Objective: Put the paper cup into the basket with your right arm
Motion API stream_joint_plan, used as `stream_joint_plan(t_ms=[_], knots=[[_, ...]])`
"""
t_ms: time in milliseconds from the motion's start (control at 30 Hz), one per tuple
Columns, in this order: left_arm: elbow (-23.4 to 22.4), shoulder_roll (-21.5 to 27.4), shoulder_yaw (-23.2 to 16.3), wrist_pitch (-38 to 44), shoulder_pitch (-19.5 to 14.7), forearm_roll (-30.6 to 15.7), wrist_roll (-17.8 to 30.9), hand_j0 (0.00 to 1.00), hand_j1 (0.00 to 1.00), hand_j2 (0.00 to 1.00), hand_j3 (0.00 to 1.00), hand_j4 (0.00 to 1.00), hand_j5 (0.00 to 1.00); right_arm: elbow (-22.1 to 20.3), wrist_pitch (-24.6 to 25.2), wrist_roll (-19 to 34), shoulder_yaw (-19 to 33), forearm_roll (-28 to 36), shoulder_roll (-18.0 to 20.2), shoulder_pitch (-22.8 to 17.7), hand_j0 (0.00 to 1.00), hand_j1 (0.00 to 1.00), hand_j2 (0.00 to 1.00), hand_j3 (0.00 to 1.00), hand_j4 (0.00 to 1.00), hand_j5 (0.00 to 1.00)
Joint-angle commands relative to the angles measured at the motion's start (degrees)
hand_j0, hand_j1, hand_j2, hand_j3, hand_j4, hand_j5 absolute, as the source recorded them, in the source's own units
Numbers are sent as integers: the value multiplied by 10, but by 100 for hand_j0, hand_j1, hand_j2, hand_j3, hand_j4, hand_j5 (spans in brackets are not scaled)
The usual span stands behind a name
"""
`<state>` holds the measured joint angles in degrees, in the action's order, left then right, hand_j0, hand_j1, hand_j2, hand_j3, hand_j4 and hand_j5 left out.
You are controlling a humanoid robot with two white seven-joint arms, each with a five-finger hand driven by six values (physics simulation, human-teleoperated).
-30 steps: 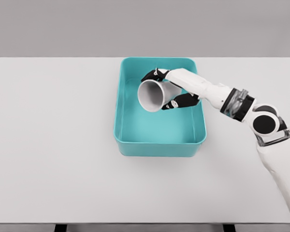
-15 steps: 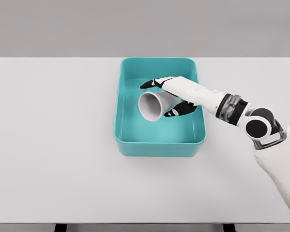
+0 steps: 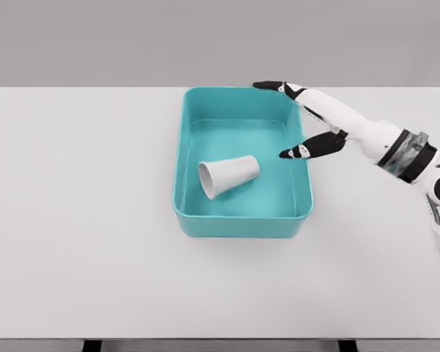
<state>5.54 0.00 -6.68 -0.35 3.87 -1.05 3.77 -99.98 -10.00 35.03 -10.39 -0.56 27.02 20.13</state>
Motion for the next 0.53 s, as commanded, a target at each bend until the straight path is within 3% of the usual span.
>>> stream_joint_plan(t_ms=[0, 200, 333, 500], knots=[[0, 0, 0, 0, 0, 0, 0, 100, 100, 100, 100, 100, 100, -2, 1, 0, 36, 96, 31, -7, 99, 99, 99, 99, 99, 99], [0, 0, 0, 0, 0, -1, 0, 100, 100, 100, 100, 100, 100, -4, -5, 0, 110, 101, 39, -95, 100, 100, 100, 100, 100, 100], [0, 0, 0, 0, -1, -1, 0, 100, 100, 100, 100, 100, 100, -4, -5, 0, 154, 101, 46, -125, 100, 100, 100, 100, 100, 100], [0, 0, -1, -1, -1, -1, 0, 100, 100, 100, 100, 100, 100, -3, -5, 0, 169, 101, 50, -139, 100, 100, 100, 100, 100, 100]])
